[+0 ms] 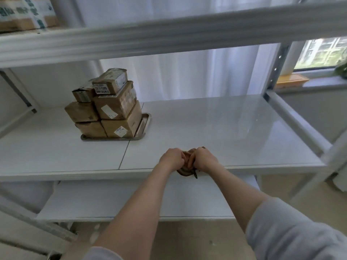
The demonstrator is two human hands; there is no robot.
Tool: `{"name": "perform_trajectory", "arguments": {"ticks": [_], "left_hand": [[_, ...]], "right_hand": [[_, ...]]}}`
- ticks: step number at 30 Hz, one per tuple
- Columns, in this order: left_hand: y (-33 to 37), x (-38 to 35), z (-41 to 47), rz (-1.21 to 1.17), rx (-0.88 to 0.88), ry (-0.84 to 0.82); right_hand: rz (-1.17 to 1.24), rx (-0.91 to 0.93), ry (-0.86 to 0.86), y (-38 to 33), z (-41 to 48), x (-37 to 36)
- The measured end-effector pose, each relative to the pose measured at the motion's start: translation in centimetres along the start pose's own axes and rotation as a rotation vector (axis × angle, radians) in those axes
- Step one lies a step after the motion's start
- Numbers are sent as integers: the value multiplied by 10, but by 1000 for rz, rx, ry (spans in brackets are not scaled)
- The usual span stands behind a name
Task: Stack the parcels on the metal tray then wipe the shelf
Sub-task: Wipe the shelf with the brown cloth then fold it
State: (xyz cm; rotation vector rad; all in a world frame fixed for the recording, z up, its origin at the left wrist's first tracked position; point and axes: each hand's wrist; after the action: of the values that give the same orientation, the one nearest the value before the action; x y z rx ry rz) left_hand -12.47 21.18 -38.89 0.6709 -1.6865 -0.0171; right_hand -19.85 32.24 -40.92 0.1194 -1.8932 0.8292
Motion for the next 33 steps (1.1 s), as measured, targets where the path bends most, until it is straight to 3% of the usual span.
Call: {"name": "perform_trajectory", "arguments": {"ticks": [3,8,11,20,25,30,33], "left_hand": [[43,-15,7,-4,-83,-39],[57,-15,11,74,-66,55],[39,-8,11,104,7,72],[-16,21,-14,206,158,75],[-57,51,-28,183,199,142],[-69,77,-28,123,267,298],[-61,88,-21,-59,291,382]], "right_hand": [[-35,-181,97,50,-18,26],[-111,-475,172,88,-29,45],[-138,-448,139,70,-27,39],[-167,-94,-55,-46,-25,-10],[171,-46,-315,-82,-20,-7],[548,-30,-213,-92,-21,30],[771,-42,-90,-88,-25,53]]}}
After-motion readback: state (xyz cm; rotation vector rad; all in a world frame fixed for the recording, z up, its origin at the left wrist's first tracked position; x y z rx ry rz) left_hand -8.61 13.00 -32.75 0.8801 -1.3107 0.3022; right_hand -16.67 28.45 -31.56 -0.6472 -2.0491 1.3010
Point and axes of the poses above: each hand's wrist, its own z-axis towards the middle knuckle, its own x-axis out of the back of the hand, y = z × x, and after that the axes turned 2 degrees about z, right-handed
